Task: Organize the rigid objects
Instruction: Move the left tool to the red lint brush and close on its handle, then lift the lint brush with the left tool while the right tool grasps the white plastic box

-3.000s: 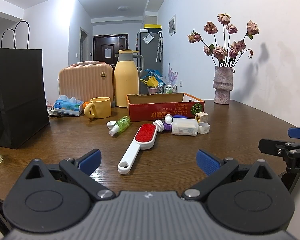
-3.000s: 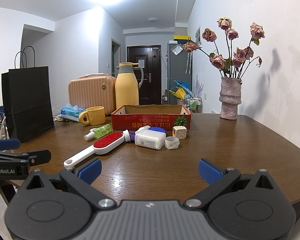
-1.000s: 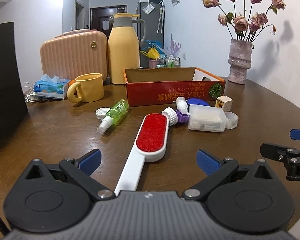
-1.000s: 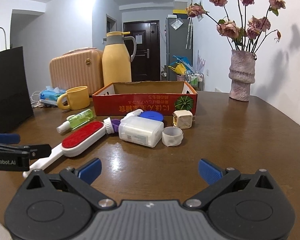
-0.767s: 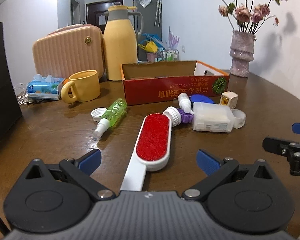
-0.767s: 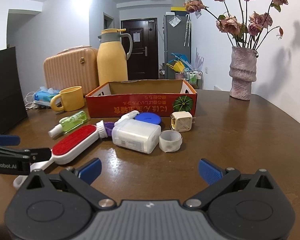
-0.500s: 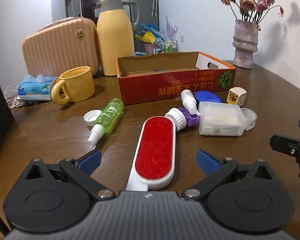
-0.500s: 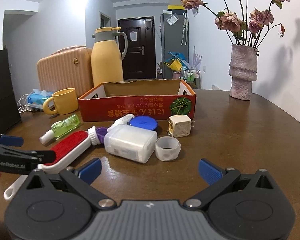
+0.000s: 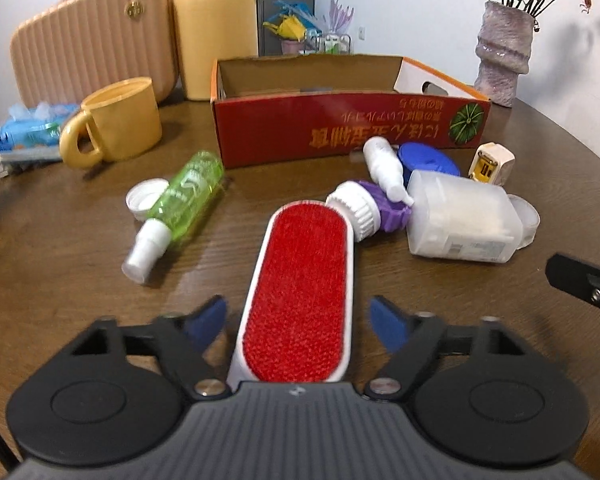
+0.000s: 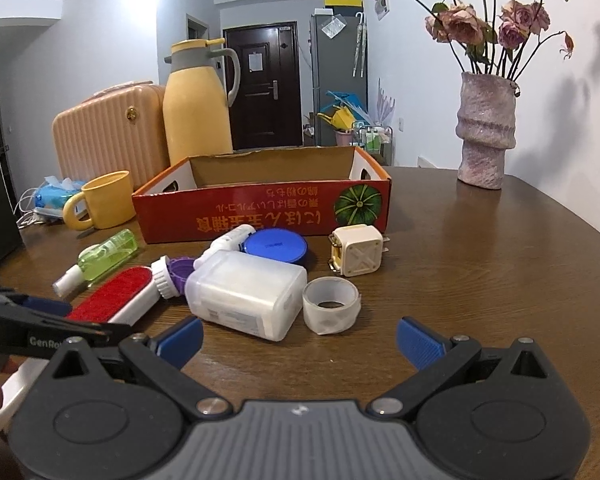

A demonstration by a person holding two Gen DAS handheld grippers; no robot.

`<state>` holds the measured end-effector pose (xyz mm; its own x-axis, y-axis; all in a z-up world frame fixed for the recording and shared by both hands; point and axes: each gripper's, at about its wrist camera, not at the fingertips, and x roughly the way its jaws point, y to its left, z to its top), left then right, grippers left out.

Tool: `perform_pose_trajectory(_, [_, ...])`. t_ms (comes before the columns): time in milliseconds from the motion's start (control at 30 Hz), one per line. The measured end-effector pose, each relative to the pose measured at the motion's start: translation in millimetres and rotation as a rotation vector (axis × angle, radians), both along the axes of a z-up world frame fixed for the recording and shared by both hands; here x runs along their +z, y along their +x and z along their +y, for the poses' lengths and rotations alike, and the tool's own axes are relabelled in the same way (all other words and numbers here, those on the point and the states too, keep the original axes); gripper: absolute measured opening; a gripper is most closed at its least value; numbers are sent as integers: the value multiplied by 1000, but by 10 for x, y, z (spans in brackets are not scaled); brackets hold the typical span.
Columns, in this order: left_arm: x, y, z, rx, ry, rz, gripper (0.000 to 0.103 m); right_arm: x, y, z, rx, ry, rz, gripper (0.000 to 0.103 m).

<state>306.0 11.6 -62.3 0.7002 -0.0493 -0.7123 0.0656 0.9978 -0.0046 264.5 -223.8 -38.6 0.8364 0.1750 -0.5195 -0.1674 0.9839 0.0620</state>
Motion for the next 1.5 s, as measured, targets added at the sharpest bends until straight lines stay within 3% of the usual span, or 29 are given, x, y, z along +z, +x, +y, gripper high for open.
perform_pose_trajectory(133, [-27,-18,23,-4,-14,-4,60,-20,75,84,4,-2,8,103])
perform_pose_trajectory(267, [-19,-48,66,6,-33,-15,57,-39,140,207,20,-14,16,103])
perform_pose_trajectory(567, [121,-147,282,72,-76,-85,57,-84,234,456,51,-50,42,103])
perform_pose_trajectory(1000, [293,-277,545,144,-143,-164,57,-91,517,730,3,-71,62,102])
perform_pose_trajectory(1333, [273,-284,578,159,-145,-154,57,-227,769,942,-65,-166,74,92])
perform_pose_trajectory(1500, [249,-259,571,162,-140,-144,57,-251,777,915,-67,-170,61,91])
